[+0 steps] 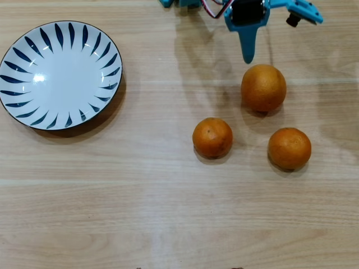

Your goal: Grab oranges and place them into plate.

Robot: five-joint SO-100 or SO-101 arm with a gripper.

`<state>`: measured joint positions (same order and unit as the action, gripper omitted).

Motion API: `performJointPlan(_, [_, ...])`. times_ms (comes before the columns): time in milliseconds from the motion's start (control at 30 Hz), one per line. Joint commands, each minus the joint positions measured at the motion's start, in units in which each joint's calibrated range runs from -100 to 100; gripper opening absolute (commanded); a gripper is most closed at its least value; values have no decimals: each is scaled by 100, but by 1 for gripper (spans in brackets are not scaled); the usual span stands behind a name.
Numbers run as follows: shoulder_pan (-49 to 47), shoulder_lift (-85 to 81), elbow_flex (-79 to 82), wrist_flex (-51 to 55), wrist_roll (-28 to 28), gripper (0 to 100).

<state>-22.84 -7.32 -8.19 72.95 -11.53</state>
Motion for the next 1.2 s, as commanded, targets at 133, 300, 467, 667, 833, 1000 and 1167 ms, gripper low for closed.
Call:
performJointPlan(133, [509, 588, -227, -897, -2, 3])
performJointPlan(300, [582, 580, 63, -905, -55, 3])
performJointPlan(467, [550, 580, 416, -905, -400, 18])
performJointPlan(667, [348, 572, 507, -871, -1309, 36])
performJointPlan(833, [251, 572, 488, -897, -2444, 41])
performJointPlan(1000, [276, 664, 262, -1034, -3040, 41])
performJointPlan(1167, [243, 1163, 81, -1619, -3970, 41])
